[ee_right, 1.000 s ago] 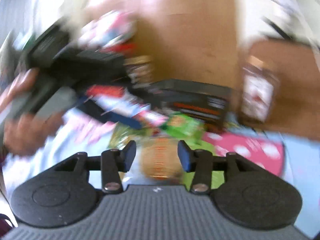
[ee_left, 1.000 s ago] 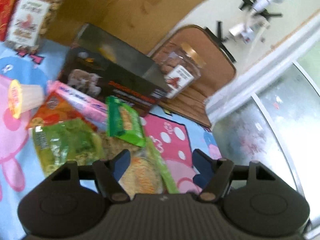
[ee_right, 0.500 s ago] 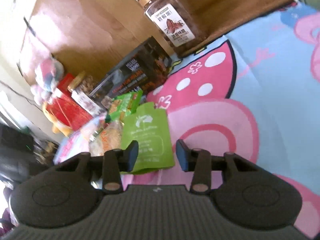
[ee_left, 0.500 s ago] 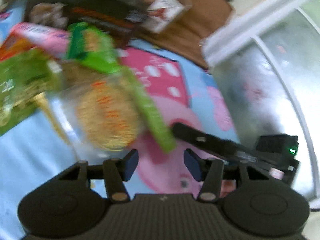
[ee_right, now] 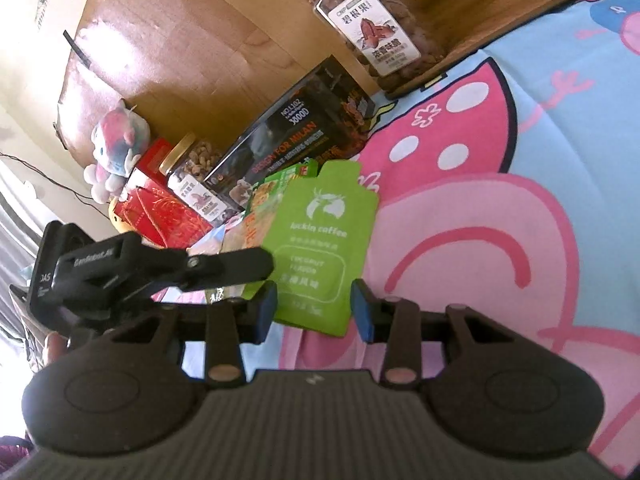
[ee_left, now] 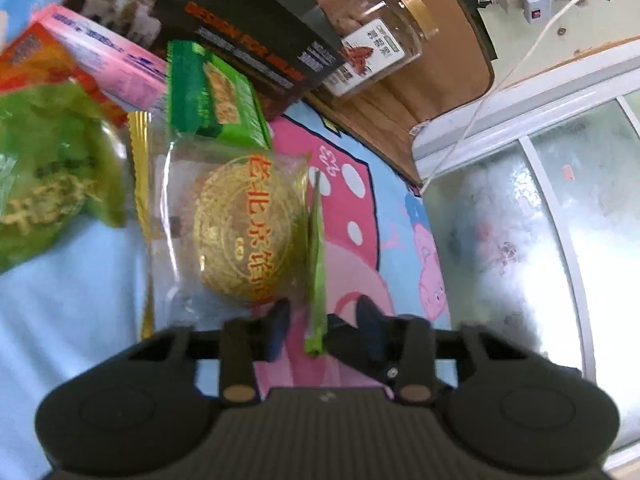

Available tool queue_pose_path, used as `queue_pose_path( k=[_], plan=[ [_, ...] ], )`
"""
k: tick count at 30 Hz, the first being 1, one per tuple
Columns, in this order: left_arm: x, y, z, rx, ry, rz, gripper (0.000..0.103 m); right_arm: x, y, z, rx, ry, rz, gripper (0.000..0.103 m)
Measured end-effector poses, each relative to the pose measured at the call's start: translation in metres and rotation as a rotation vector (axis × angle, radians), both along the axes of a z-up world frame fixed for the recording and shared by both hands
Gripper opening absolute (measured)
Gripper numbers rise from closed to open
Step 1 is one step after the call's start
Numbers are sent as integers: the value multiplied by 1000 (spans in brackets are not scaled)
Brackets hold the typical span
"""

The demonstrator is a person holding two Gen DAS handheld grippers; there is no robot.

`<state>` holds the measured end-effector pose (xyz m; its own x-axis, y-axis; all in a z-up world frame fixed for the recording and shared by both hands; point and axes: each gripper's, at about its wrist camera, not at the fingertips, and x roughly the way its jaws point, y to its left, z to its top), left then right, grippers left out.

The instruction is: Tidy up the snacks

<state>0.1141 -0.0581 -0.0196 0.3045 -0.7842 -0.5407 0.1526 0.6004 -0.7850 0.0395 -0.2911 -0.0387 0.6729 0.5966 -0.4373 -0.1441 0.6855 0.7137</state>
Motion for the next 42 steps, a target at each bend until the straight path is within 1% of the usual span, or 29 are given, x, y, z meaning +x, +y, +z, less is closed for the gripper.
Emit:
queue_pose_path(
  k=[2, 3, 4, 6, 7, 8, 9, 10, 12, 13, 15, 16, 18, 20, 22, 24, 27, 29, 31, 33, 34, 35, 36, 37, 40, 42],
  plan=[
    [1, 2, -3, -22, 12, 7, 21, -2, 2, 2, -21, -13, 0, 44],
    [0, 3, -5, -36, 14, 4, 20, -2, 3, 3, -32, -18, 5, 44],
    [-1, 7, -6, -65, 17, 5, 20, -4, 3, 3, -36, -26, 10, 45],
    [-6, 15, -6, -128, 13, 0, 19, -6, 2, 3, -2, -43, 23, 46],
    [-8, 21, -4, -158, 0, -2, 17, -7, 0, 3, 27, -52, 29, 48],
    [-10, 24, -2, -183, -11, -8, 16, -8, -2, 3, 61, -58, 34, 54],
    [-12, 27, 1, -209, -20, -10, 15, -10, -4, 3, 90, -66, 29, 58],
    [-14, 30, 3, -233, -26, -11, 15, -10, -6, 4, 119, -78, 25, 64],
    [-15, 34, 6, -259, -30, -12, 14, -9, -7, 4, 185, -82, 37, 62],
    [-15, 36, 7, -253, -36, -6, 13, -7, -5, 4, 210, -81, 49, 56],
    [-17, 39, 12, -250, -56, 2, 12, -4, -1, 6, 228, -70, 56, 54],
    [-17, 42, 15, -260, -69, 5, 12, -2, 1, 8, 236, -73, 62, 51],
    [-16, 54, 22, -272, -92, 11, 13, -1, 5, 18, 226, -115, 70, 47],
    [-13, 63, 33, -268, -125, 35, 15, 2, 13, 38, 150, -184, 85, 41],
    [-6, 74, 46, -269, -159, 61, 15, 11, 29, 60, 59, -235, 107, 40],
    [5, 86, 61, -258, -200, 97, 15, 27, 45, 78, 13, -271, 136, 39],
    [30, 97, 85, -198, -270, 132, 15, 57, 70, 101, -45, -332, 154, 39],
    [54, 105, 92, -187, -250, 163, 16, 81, 78, 107, -31, -314, 155, 39],
    [78, 110, 90, -175, -213, 199, 18, 104, 79, 105, 33, -255, 163, 39],
    [94, 113, 86, -115, -186, 243, 29, 127, 78, 97, 103, -185, 161, 41],
    [101, 115, 83, -73, -178, 279, 39, 135, 77, 92, 118, -164, 142, 41],
    [106, 117, 82, -47, -183, 302, 42, 140, 75, 90, 116, -159, 118, 41],
    [110, 119, 80, -23, -190, 320, 42, 142, 76, 89, 102, -169, 95, 41],
    [111, 124, 78, -20, -198, 330, 42, 142, 73, 89, 90, -180, 77, 41],
    [103, 134, 73, -55, -213, 339, 44, 130, 69, 84, 90, -190, 64, 41],
    [92, 139, 71, -46, -234, 339, 45, 122, 69, 80, 75, -190, 72, 41]
  ],
)
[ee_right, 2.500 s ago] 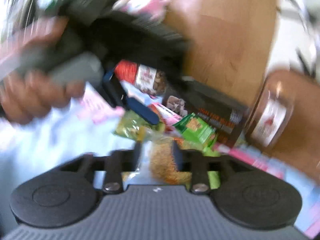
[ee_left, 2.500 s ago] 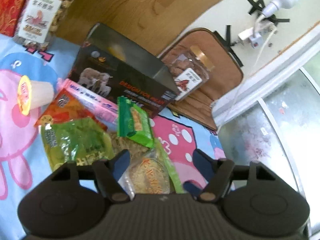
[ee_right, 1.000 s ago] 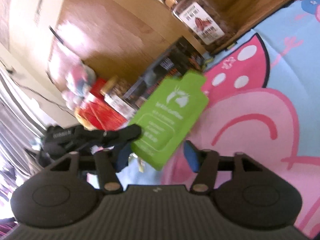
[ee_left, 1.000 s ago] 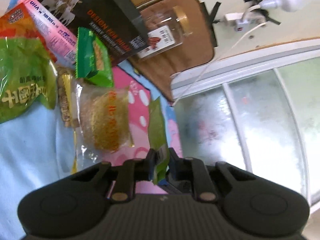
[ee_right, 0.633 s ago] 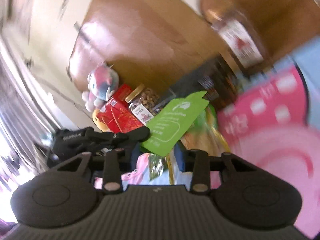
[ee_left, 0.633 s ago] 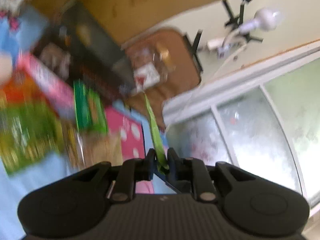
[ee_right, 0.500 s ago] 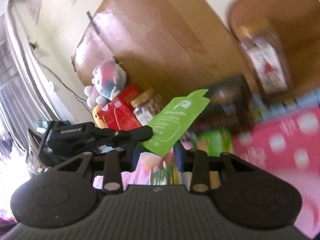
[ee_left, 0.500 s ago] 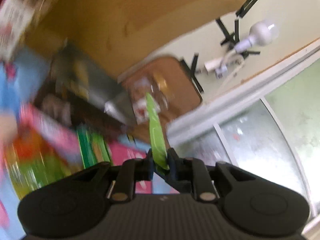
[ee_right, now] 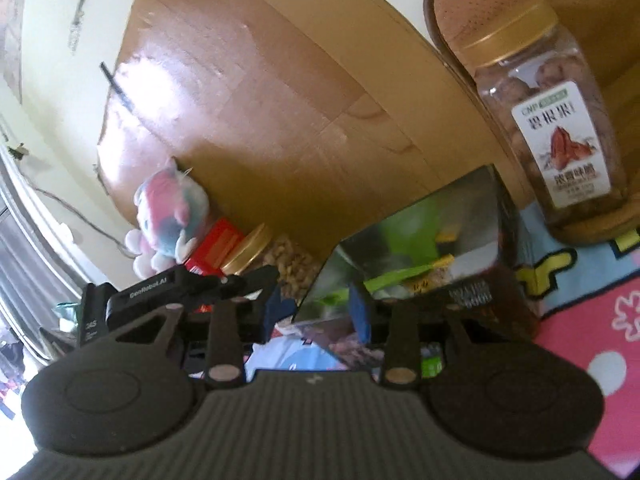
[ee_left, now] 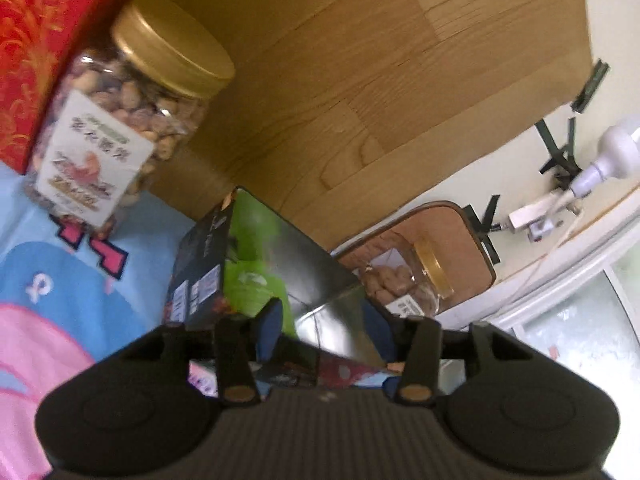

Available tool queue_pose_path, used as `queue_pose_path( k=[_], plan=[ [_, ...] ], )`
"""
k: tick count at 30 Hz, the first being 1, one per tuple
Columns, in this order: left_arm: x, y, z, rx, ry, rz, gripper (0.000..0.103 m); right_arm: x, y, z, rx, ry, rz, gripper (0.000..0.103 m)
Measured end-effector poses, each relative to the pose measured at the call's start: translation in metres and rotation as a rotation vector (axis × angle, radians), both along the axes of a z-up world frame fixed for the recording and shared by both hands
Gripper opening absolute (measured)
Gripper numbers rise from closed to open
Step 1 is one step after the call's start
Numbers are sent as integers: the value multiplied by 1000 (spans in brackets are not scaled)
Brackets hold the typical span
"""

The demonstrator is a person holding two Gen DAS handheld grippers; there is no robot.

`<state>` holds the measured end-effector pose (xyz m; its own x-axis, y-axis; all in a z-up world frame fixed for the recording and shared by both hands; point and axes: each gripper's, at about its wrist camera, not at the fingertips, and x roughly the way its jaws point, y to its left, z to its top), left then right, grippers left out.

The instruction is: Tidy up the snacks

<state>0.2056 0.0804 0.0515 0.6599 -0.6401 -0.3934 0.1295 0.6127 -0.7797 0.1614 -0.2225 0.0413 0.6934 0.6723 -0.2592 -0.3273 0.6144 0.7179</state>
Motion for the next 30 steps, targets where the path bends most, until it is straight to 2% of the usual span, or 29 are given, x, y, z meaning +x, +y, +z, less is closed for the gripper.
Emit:
queue_pose_path(
  k=[4, 6, 10, 13, 16, 19, 21, 23, 26, 27, 28, 29, 30],
  plan=[
    [-37, 20, -4, 27, -38, 34, 45, -15, 10, -11, -55, 24, 54, 41],
    [-55, 31, -13, 57, -37, 58, 45, -19, 30, -15, -101, 27, 94, 41],
    [-80, 48, -32, 110, -7, 74, 45, -21, 70, -16, -240, -9, 175, 41],
    [-90, 61, -41, 120, -8, 117, 45, -17, 98, -14, -325, -55, 212, 42],
    [-88, 73, -44, 96, 4, 153, 45, -6, 116, -18, -402, -68, 229, 43],
    [-85, 86, -47, 103, 8, 207, 56, 5, 128, -24, -370, -21, 253, 43],
    [-78, 91, -50, 94, 22, 220, 56, 0, 134, -26, -371, -28, 273, 45],
    [-66, 95, -58, 84, 50, 214, 56, -5, 145, -28, -421, -55, 285, 51],
    [-49, 91, -70, 69, 88, 177, 56, -14, 165, -33, -533, -107, 284, 51],
    [-48, 89, -72, 57, 76, 163, 56, -17, 170, -34, -572, -134, 270, 51],
    [-46, 85, -74, 46, 73, 138, 53, -21, 174, -35, -609, -156, 257, 50],
    [-45, 83, -75, 35, 76, 117, 50, -23, 177, -37, -637, -171, 250, 35],
    [-45, 79, -76, 26, 80, 98, 50, -25, 179, -39, -656, -174, 250, 25]
  ],
)
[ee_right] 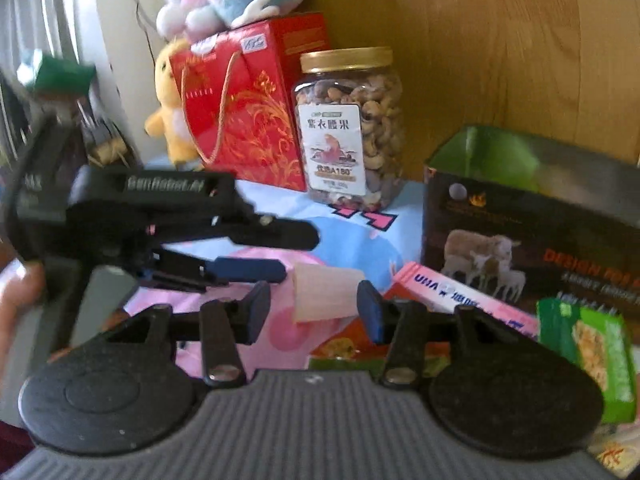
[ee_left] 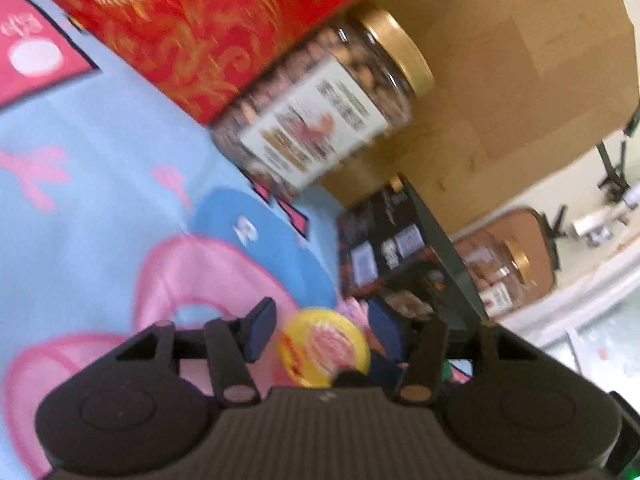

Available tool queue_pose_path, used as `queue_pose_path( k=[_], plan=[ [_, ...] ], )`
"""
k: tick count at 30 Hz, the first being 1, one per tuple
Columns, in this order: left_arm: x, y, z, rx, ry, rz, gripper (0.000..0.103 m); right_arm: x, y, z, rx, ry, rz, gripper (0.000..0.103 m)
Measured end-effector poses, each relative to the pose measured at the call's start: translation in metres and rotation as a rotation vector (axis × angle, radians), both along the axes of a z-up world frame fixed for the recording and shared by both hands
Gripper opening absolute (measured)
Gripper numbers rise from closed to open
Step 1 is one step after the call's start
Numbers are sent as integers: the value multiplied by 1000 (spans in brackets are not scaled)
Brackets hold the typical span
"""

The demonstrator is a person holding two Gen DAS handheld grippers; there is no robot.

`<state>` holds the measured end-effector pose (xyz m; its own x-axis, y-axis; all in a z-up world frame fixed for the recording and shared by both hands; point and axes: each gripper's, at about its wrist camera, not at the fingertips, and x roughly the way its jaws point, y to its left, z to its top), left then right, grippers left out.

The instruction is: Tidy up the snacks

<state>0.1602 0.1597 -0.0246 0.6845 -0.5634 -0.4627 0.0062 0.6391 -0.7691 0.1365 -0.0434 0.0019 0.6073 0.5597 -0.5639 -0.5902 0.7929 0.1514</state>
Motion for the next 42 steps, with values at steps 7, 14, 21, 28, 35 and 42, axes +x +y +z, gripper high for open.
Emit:
queue_pose_path(
  k=[7, 14, 21, 28, 35, 42],
  plan=[
    [-28, -18, 6, -31, -5, -45, 50, -21, -19, -1, 3, -43, -72, 7],
    [-37, -33, 45, -51, -79, -66, 50, -37, -37, 31, 83, -121, -103, 7],
    [-12, -66, 97, -7, -179, -127, 50, -31, -65, 65, 150, -234, -162, 7],
    [48, -122, 108, 50, -216, -220, 50, 4, -104, 73, 151, -288, -282, 7],
    [77, -155, 83, 74, -157, -270, 52, 23, -136, 49, 122, -234, -370, 19],
    [35, -119, 89, 68, -236, -261, 53, -6, -182, 27, 279, -116, -419, 27]
  ],
)
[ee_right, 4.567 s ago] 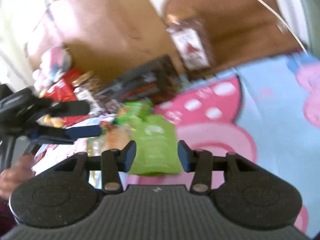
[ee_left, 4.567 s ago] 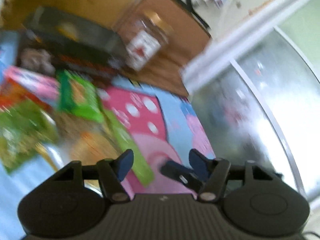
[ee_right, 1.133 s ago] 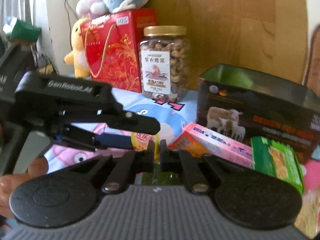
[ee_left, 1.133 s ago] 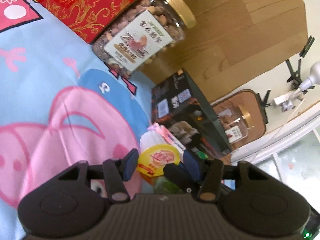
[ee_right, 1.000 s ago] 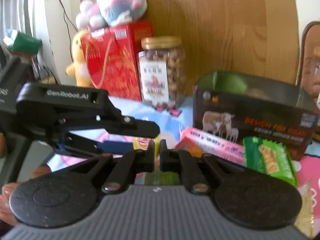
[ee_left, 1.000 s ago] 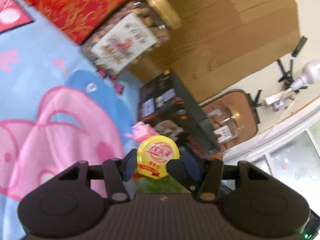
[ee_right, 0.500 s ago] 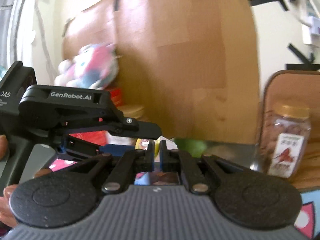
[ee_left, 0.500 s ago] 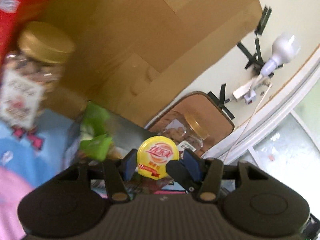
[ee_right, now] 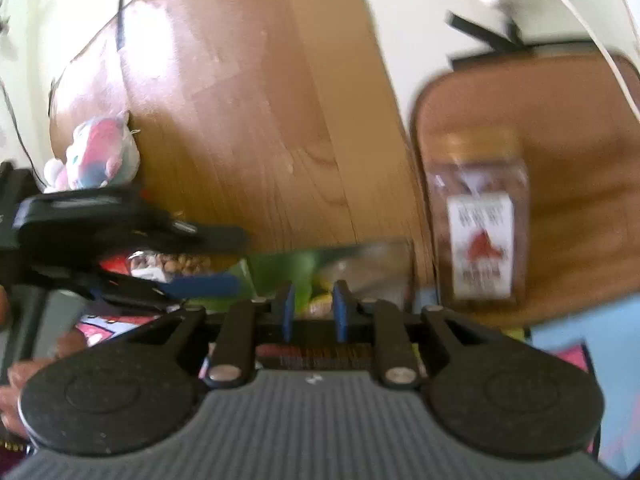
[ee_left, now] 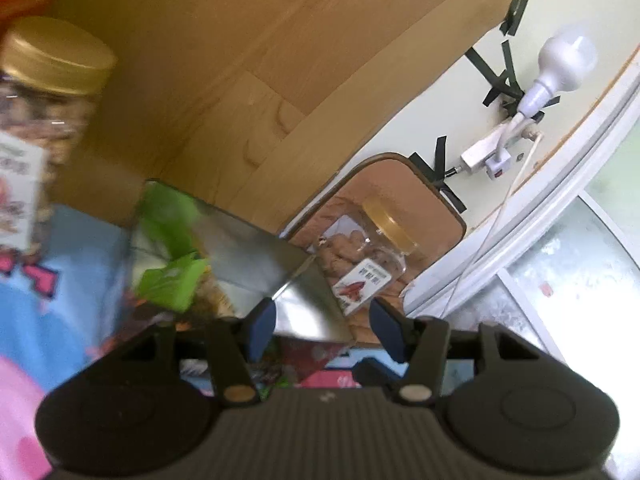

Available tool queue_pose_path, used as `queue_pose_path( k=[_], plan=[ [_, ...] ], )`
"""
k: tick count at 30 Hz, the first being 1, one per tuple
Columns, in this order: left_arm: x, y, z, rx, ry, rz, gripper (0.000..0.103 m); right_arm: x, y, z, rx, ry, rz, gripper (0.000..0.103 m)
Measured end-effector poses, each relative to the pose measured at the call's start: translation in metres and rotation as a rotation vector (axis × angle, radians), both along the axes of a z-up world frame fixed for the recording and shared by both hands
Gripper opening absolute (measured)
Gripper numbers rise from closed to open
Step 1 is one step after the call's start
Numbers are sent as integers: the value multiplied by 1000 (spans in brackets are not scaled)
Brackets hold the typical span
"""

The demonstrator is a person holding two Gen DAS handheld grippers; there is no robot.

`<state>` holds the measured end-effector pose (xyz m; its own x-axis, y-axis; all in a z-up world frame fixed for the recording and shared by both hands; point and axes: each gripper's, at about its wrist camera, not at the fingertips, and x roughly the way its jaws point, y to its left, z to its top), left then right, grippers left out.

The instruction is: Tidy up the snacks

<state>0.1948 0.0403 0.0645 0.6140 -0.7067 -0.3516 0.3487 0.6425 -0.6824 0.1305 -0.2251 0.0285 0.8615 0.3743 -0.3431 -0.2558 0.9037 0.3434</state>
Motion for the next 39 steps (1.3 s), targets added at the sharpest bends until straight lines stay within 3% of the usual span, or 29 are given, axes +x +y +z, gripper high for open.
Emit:
queue_pose_path(
  k=[5, 8, 10, 13, 18, 21, 25, 27, 31, 39],
  plan=[
    [-15, 12, -26, 122, 27, 85, 56, 17, -19, -27, 76, 174, 4, 40],
    [-13, 17, -44, 196, 53, 180, 56, 36, -23, -40, 158, 271, 32, 40],
    [-11, 26, -55, 197, 77, 228, 57, 44, -20, -45, 191, 311, 59, 40],
    [-5, 32, -63, 135, 84, 236, 59, 49, -15, -50, 215, 336, 63, 42],
    [-11, 19, -59, 228, 49, 250, 59, 56, -19, -62, 341, 400, 79, 42],
    [-18, 30, -63, 181, 60, 272, 59, 53, -20, -62, 353, 405, 80, 42],
    [-19, 54, -75, 100, 141, 357, 60, 51, -15, -63, 375, 417, 86, 42],
    [-19, 54, -84, 71, 152, 328, 59, 49, -12, -63, 369, 418, 94, 42],
    [-29, 39, -77, 149, 137, 288, 62, 48, -2, -61, 350, 417, 120, 42],
    [-73, 54, -80, 76, 157, 265, 63, 10, 17, -55, 316, 415, 204, 42]
  ],
)
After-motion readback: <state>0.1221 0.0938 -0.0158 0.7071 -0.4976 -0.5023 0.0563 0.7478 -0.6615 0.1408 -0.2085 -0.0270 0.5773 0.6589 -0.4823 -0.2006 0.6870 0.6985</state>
